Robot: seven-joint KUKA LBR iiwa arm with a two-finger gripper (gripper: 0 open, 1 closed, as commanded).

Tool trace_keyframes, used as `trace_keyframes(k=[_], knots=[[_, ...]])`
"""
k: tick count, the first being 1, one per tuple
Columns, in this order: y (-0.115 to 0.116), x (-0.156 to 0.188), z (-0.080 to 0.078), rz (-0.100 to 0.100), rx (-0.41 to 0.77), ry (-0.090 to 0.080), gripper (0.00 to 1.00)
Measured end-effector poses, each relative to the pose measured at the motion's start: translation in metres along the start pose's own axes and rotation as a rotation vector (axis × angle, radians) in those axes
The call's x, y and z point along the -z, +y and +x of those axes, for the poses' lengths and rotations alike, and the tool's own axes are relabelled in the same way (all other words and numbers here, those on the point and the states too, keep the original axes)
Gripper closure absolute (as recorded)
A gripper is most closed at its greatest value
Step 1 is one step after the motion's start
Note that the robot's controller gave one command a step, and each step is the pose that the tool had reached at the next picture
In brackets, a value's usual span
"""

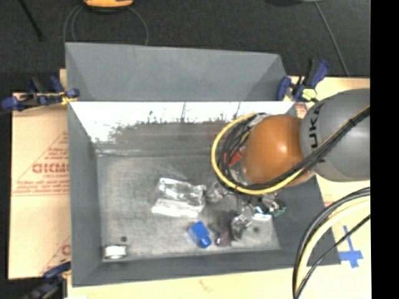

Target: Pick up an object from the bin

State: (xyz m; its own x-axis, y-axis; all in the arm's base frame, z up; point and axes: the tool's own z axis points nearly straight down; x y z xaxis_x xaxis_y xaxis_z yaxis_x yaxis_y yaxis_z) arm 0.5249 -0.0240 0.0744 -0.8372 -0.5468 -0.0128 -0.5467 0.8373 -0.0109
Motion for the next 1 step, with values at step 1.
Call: trace_keyframes(k=[1], knots=[[-0.0152, -0.0004, 0.0245, -0.005, 0.062, 0.0, 0.0]])
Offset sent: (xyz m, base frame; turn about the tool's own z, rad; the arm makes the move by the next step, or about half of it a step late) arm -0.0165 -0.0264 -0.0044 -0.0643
